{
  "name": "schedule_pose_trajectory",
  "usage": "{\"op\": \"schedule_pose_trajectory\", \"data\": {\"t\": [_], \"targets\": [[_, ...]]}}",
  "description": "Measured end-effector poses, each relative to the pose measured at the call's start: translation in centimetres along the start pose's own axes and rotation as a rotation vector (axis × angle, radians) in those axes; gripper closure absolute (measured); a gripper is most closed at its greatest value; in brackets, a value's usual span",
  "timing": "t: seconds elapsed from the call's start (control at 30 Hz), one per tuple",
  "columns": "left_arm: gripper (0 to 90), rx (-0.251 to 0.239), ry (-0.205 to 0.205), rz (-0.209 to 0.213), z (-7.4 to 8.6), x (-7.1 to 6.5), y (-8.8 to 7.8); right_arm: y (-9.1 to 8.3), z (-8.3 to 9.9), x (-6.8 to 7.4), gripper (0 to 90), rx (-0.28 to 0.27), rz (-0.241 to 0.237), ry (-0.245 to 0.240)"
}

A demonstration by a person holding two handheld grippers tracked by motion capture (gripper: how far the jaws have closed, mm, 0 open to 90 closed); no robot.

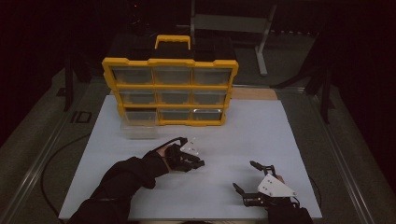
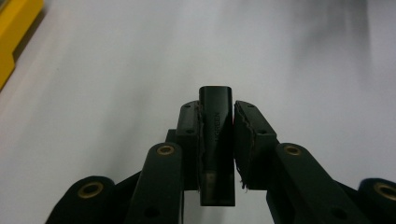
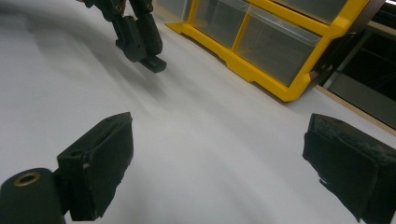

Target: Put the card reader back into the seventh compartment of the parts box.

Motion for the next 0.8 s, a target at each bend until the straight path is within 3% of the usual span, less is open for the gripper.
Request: {"op": "schedule_pose_trajectory", "data": {"t": [0.8], "targets": [[73.1,0.014,0.015,-0.003,0.1,0.7,-2.1,-0.1,-0.1,0.0,8.6,-0.017,0.000,0.005]]}}
Point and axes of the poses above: each handheld gripper's, and its own axes: y roughly forward along the jaws, z roughly out of its underside, x roughly to its left, the point moved 3 cm from there along y, roughly forward along the jaws, and after that the axes turned 9 degrees about -z, right-handed, at the moved point
